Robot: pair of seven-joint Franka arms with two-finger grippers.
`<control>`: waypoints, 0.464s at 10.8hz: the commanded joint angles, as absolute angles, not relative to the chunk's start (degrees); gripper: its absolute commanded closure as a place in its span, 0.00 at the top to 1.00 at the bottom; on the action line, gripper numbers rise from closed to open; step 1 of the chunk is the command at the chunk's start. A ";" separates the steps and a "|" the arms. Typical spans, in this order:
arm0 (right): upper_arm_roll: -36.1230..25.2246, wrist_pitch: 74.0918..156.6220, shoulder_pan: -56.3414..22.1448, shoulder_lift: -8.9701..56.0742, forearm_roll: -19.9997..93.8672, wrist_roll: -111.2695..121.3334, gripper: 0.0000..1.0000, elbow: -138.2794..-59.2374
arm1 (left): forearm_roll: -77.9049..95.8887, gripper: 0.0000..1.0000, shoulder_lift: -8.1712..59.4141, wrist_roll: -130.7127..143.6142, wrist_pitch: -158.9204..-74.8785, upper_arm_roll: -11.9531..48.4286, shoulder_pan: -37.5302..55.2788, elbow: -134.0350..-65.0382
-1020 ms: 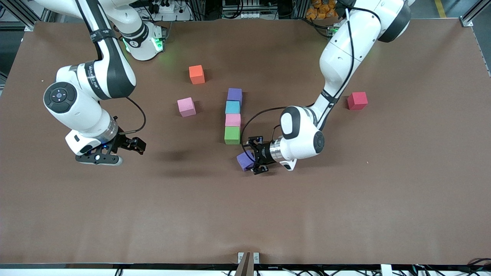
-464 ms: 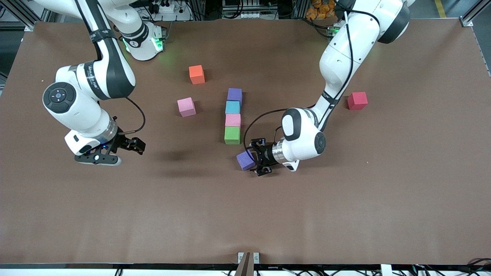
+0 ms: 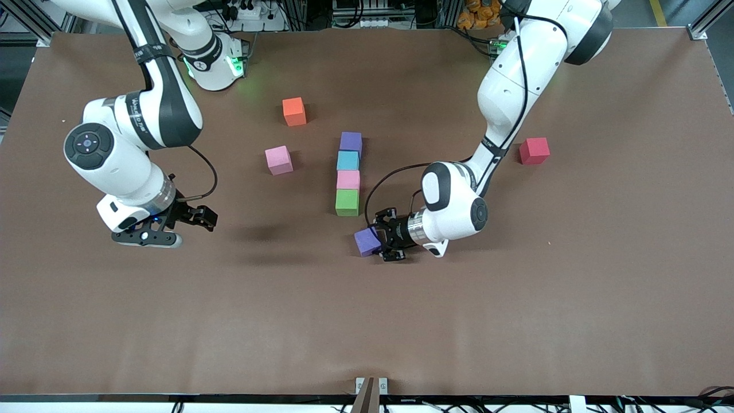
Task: Arrange blocks into number 1
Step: 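Grasp the purple cube with the left gripper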
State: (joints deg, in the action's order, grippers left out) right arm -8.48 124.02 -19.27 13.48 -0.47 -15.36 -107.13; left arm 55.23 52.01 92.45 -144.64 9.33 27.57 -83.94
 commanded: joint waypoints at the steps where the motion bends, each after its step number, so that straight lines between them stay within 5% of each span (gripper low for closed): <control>1: -8.00 123.57 -18.98 13.36 -0.53 -17.30 1.00 -107.05 | 55.02 0.08 51.68 89.04 -145.28 8.88 28.30 -83.94; 2: -8.00 123.66 -19.07 13.36 -0.53 -18.01 1.00 -106.96 | 54.93 0.00 51.51 88.86 -145.20 8.88 28.30 -83.94; 5: -8.09 124.01 -18.81 13.45 -0.53 -18.11 1.00 -106.96 | 50.11 0.00 50.71 89.12 -144.67 8.88 28.57 -84.11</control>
